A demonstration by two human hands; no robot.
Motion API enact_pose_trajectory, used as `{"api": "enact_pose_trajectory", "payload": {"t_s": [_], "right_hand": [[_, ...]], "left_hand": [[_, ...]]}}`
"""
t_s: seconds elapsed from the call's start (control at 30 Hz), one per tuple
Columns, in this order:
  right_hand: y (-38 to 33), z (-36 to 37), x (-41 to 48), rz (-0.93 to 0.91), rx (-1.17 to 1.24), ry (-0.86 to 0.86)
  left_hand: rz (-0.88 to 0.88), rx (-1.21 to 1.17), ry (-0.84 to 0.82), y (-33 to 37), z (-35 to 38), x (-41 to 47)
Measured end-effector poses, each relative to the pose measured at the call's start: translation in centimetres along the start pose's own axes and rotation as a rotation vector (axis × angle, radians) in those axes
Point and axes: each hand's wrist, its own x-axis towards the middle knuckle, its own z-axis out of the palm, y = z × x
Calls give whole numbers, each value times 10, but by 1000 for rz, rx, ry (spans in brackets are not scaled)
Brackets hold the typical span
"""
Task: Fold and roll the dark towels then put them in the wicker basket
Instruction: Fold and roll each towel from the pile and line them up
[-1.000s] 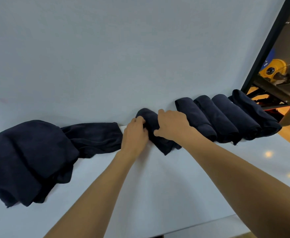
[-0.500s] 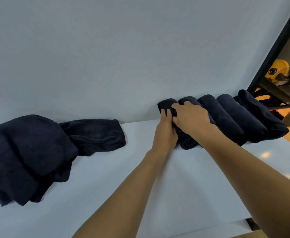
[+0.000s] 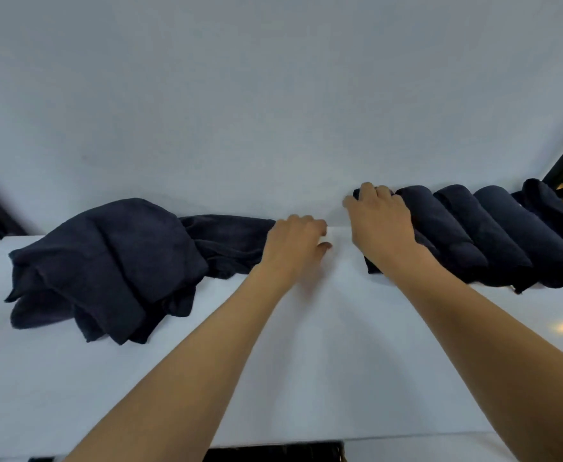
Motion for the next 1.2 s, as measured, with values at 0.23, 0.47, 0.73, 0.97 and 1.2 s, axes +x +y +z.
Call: {"api": "enact_pose_trajectory", "payload": {"t_s": [0.23, 0.47, 0.73, 0.97, 1.2], "right_hand": [[-79, 13, -3, -121, 424, -319], [-87, -42, 24, -106, 762, -28], [-71, -166, 73, -105, 1085, 180], [-71, -234, 87, -156, 1197, 241], [-64, -246, 79, -222, 1037, 168]], "left_hand": [[-182, 231, -104, -47, -9, -33], [-269, -330, 210, -56, -86, -26], [-85, -382, 463, -57, -218, -10], [-104, -210, 649, -49, -296, 5], [-160, -247, 788, -47, -332, -2]]}}
